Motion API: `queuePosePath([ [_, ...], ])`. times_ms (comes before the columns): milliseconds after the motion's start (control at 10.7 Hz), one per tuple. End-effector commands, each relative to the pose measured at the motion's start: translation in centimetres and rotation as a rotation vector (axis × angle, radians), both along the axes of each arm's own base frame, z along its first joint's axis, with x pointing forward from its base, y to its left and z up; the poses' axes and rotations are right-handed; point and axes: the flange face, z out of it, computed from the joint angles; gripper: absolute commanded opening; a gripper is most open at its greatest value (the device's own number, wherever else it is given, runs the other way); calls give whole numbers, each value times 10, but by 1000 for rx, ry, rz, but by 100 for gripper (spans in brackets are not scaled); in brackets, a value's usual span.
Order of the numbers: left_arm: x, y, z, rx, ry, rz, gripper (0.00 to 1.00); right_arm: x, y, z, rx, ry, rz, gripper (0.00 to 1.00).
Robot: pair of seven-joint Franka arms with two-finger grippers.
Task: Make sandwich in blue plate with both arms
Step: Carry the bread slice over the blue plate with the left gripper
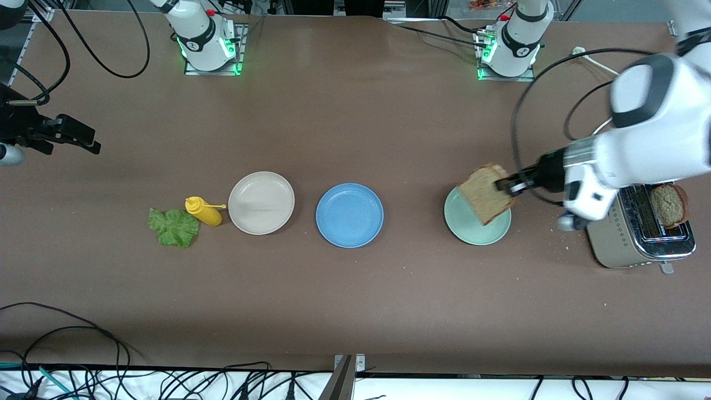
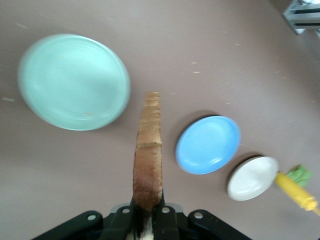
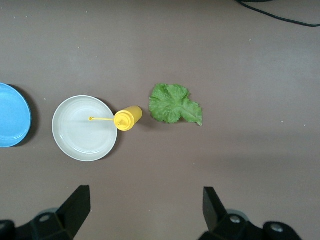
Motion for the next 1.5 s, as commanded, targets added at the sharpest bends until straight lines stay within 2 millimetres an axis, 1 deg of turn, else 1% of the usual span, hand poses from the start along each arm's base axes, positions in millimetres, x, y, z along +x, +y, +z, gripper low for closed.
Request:
queuePosePath([
  [0, -18, -108, -38, -82, -66, 148, 0, 2, -1, 6, 15, -9, 12, 100],
  [94, -23, -142, -50, -100, -77, 168, 0, 2, 1, 6, 16, -9, 15, 100],
  [188, -29, -172, -61, -115, -104, 192, 0, 2, 1, 6, 16, -9, 15, 100],
  [282, -36, -198, -73, -135, -130, 209, 0, 2, 1, 6, 16, -9, 15, 100],
  [469, -45, -231, -102, -151, -146, 194, 0, 2, 1, 6, 16, -9, 15, 100],
  [563, -48, -244, -113, -157, -179, 185, 0, 2, 1, 6, 16, -9, 15, 100],
  [751, -54, -266, -137, -171, -212, 166, 0, 3, 0, 5, 16, -9, 13, 100],
  [939, -56, -275, -164, -144, -231, 123, 0, 2, 1, 6, 16, -9, 15, 100],
  [1127, -51, -276, -177, -136, -231, 113, 0, 2, 0, 6, 15, -9, 14, 100],
  [1220, -53, -283, -185, -141, -216, 111, 0, 3, 0, 5, 16, -7, 14, 100],
  [1408, -50, -287, -188, -147, -217, 112, 0, 3, 0, 6, 15, -10, 13, 100],
])
